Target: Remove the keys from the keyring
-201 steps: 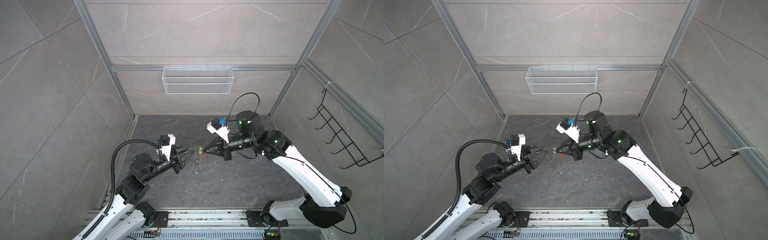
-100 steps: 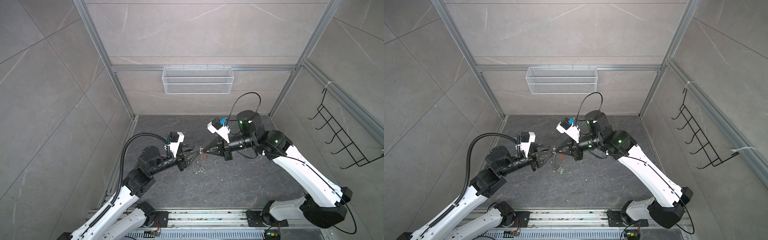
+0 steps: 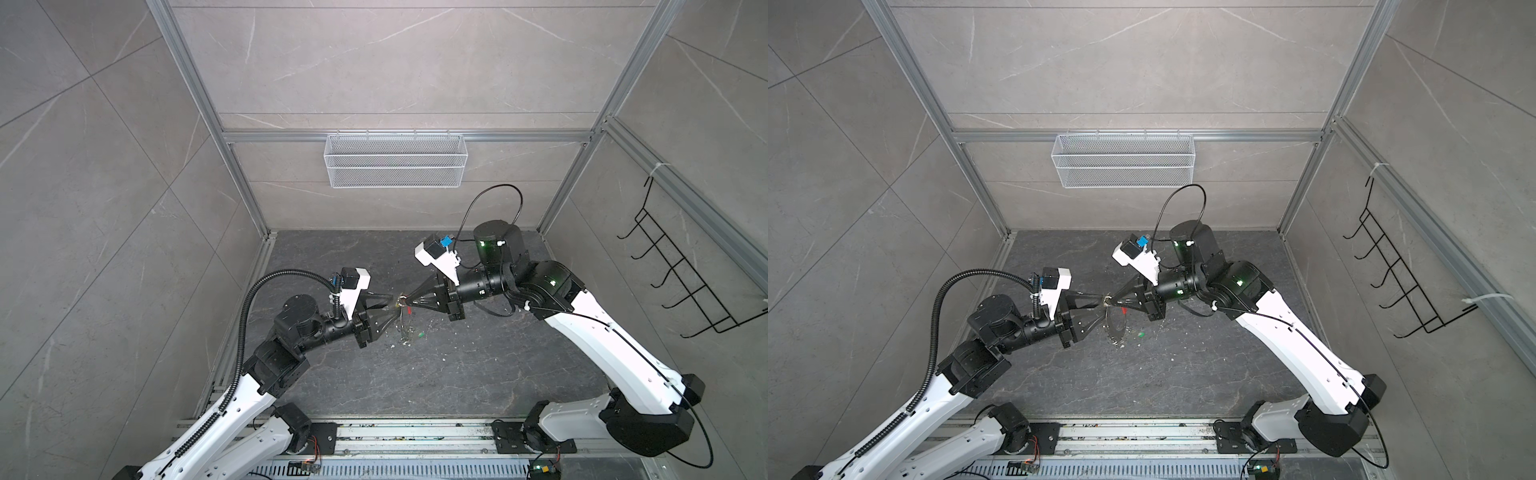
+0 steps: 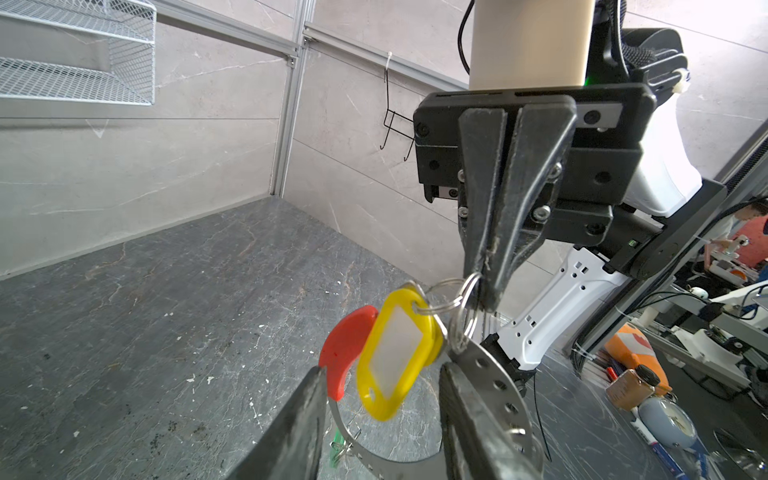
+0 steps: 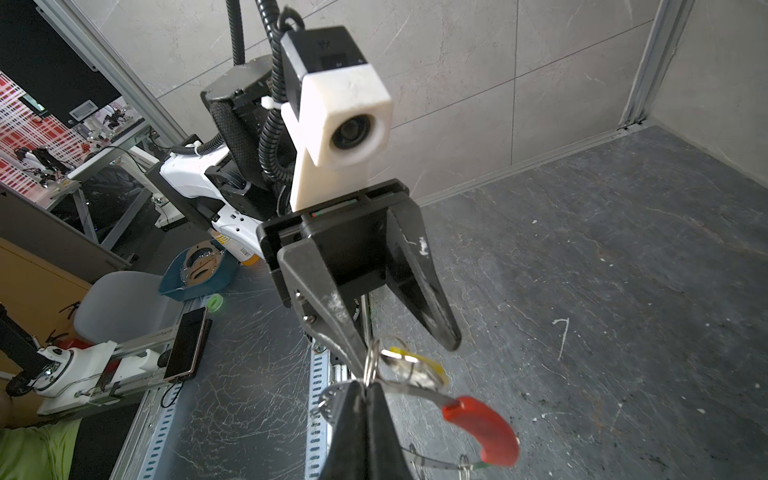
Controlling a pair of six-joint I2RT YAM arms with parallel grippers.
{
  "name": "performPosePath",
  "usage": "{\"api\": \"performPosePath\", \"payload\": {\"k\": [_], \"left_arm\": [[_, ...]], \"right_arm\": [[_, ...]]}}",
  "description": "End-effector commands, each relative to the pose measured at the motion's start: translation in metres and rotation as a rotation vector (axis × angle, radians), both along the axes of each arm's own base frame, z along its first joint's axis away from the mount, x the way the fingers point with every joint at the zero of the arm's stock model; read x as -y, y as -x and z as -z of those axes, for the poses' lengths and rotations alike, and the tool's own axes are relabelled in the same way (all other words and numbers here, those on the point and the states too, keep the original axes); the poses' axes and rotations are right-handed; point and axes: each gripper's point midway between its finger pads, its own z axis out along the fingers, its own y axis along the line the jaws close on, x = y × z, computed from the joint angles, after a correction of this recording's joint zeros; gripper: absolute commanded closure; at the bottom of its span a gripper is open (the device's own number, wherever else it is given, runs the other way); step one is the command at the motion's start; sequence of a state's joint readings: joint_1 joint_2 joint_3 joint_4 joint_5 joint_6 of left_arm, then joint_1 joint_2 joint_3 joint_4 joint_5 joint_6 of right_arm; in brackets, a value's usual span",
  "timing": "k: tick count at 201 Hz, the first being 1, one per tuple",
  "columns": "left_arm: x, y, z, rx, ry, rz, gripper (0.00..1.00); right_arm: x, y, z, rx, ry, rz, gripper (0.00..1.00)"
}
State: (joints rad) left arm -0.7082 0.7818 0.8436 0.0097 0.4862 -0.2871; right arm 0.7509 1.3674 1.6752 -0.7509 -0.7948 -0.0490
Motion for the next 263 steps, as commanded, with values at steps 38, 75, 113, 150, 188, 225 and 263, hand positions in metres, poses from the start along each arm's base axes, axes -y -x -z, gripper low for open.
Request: {"api": "performPosePath", "payload": {"k": [38, 75, 113, 150, 188, 225, 263], "left_arm": [[0.003, -0.005, -0.029, 0.104, 0.045, -0.014, 0.62], [0.002, -0.004, -0.033, 0.119, 0.061, -0.016, 0.74], [-0.001, -0.002, -0.037, 0.131, 0.072, -0.024, 0.82], [-0.006, -0.002, -0.037, 0.135, 0.077, -0.046, 0.95], [-0.010, -0.002, -0.039, 0.134, 0.087, -0.063, 1.00], [-0.017, -0.003, -0.032, 0.114, 0.072, -0.106, 1.00], [-0.013, -0.001, -0.019, 0.065, 0.022, -0.078, 0.81]], "right_arm": [[0.002, 0.005, -0.013, 0.013, -0.046, -0.015, 1.00], [0.001, 0.005, -0.009, 0.004, -0.045, -0.022, 1.00], [0.000, 0.004, -0.007, 0.001, -0.044, -0.018, 1.00], [0.001, 0.003, -0.007, 0.005, -0.042, -0.009, 1.00], [0.001, 0.001, -0.008, 0.008, -0.040, 0.004, 1.00], [0.003, 0.001, -0.007, 0.013, -0.032, 0.007, 1.00], [0.007, 0.004, -0.009, 0.019, -0.025, -0.022, 1.00]]}}
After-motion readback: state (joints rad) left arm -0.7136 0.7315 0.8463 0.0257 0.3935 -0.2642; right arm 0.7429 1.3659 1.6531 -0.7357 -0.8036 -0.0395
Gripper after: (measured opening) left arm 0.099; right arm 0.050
